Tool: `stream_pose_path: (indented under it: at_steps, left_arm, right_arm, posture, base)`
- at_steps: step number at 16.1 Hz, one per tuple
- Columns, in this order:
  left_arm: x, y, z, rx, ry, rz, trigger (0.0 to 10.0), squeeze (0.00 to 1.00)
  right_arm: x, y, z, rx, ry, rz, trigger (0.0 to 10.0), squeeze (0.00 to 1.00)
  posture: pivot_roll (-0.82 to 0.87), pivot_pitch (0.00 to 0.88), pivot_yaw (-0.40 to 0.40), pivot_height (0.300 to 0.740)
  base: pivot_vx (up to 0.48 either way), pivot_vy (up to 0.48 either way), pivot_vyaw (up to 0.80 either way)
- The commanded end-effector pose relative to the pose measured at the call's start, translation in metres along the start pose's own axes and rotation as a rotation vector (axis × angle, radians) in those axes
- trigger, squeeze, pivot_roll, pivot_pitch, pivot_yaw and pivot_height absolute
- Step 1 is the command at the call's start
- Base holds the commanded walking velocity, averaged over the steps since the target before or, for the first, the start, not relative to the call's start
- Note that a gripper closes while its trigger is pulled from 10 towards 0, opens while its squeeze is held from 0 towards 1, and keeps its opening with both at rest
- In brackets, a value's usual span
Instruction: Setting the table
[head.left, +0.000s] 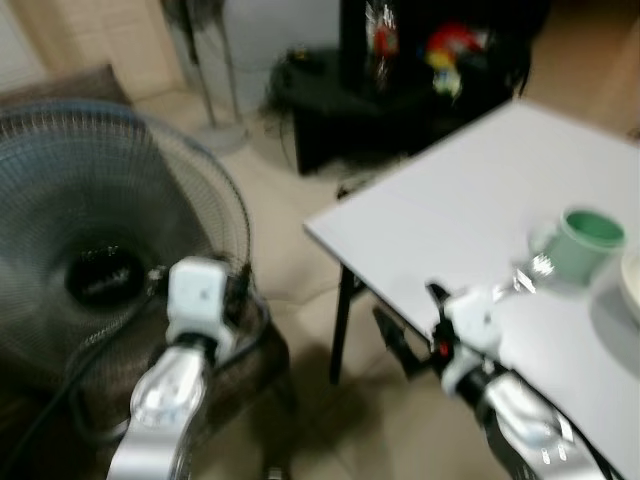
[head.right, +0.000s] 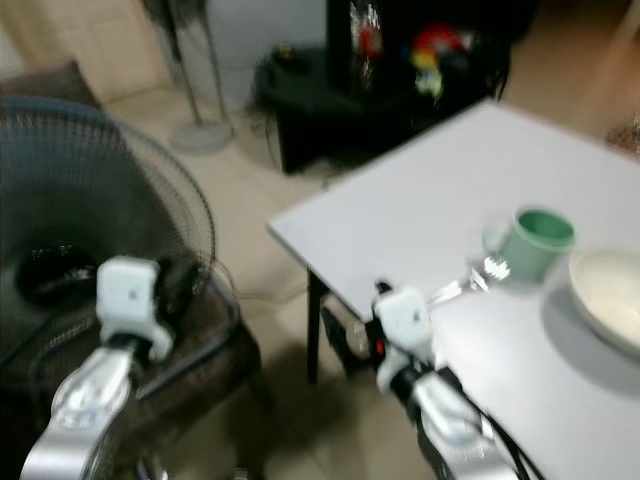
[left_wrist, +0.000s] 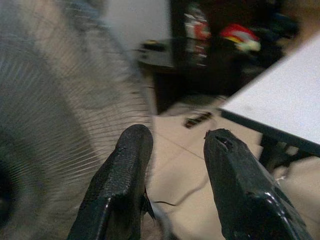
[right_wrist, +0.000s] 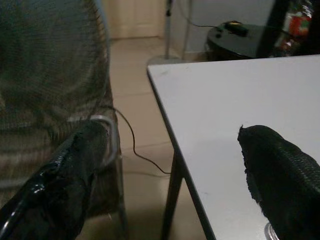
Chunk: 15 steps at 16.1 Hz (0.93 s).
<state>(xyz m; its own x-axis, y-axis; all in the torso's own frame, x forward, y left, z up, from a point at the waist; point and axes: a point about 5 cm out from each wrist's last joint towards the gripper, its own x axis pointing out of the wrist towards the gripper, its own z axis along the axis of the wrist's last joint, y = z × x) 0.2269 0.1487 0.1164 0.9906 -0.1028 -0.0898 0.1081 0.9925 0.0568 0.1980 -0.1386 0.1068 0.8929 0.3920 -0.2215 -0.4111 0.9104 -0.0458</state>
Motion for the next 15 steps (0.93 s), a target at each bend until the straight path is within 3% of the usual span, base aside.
stream_pose_path:
  at_steps: [1, 9, 12, 13, 15]
  left_arm:
    - [0.000, -0.005, 0.004, -0.007, -0.016, -0.012, 10.0, 0.00]
    - [-0.001, -0.001, 0.001, -0.052, 0.000, 0.013, 10.0, 0.00]
    - [-0.003, 0.001, 0.005, 0.006, -0.018, -0.016, 10.0, 0.00]
    - [-0.004, 0.005, -0.002, -0.033, 0.006, 0.025, 10.0, 0.00]
    - [-0.005, -0.003, 0.003, -0.035, -0.001, -0.032, 10.0, 0.00]
  right_arm:
    - [-0.002, -0.005, 0.002, -0.011, -0.002, -0.016, 10.0, 0.00]
    - [0.006, 0.006, 0.005, -0.003, -0.019, 0.107, 10.0, 0.00]
    - [0.005, 0.014, 0.012, 0.030, -0.057, 0.162, 10.0, 0.00]
    - [0.005, 0.014, 0.007, 0.017, -0.041, 0.155, 10.0, 0.00]
    - [0.001, 0.013, 0.010, 0.071, -0.055, 0.127, 10.0, 0.00]
  posture:
    - [-0.05, 0.000, 0.064, 0.740]
    - [-0.04, 0.000, 0.057, 0.740]
    - [-0.03, 0.000, 0.054, 0.740]
    - [-0.04, 0.000, 0.073, 0.740]
    - [-0.03, 0.000, 0.062, 0.740]
  base:
    - [0.000, 0.000, 0.80]
    - [0.000, 0.000, 0.80]
    - [0.000, 0.000, 0.80]
    - [0.000, 0.000, 0.80]
    - [0.000, 0.000, 0.80]
